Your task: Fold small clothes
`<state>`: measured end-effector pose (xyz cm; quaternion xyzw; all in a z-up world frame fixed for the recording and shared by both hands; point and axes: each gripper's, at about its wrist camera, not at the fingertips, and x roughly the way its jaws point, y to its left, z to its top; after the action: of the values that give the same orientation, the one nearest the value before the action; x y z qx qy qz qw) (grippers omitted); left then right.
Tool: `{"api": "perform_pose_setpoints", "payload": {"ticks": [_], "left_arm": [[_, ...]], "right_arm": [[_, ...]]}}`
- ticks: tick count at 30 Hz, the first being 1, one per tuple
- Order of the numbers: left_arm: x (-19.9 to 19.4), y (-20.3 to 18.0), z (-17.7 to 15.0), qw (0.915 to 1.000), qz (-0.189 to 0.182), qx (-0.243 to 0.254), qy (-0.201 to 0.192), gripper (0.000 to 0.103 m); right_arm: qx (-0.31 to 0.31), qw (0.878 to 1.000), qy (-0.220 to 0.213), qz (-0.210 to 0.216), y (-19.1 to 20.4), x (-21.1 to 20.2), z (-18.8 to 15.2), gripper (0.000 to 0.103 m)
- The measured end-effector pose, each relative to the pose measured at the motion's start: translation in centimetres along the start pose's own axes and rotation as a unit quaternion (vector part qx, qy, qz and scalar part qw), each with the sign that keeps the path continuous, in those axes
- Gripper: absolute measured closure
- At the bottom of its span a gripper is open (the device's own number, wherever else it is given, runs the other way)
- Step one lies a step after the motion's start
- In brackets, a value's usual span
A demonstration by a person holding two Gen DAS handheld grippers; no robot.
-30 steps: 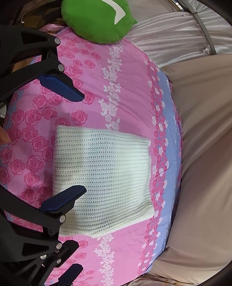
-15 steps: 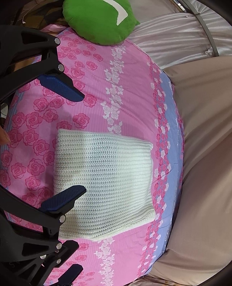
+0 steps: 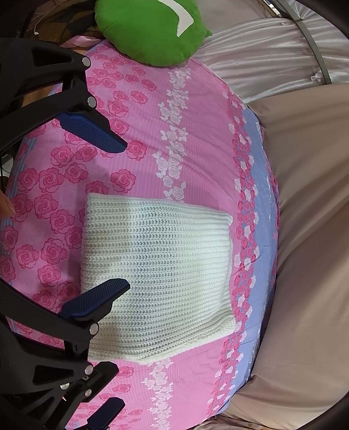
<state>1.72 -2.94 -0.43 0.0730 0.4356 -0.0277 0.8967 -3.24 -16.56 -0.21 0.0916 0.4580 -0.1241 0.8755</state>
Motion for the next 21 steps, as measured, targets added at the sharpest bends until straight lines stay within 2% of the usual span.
{"api": "perform_pose_setpoints", "payload": {"ticks": [21], "left_arm": [[0.07, -0.12, 0.05, 1.0000, 0.008, 0.002, -0.003, 0.011]], "right_arm": [[-0.004, 1.000, 0.000, 0.000, -0.25, 0.17, 0.27, 0.043]]}}
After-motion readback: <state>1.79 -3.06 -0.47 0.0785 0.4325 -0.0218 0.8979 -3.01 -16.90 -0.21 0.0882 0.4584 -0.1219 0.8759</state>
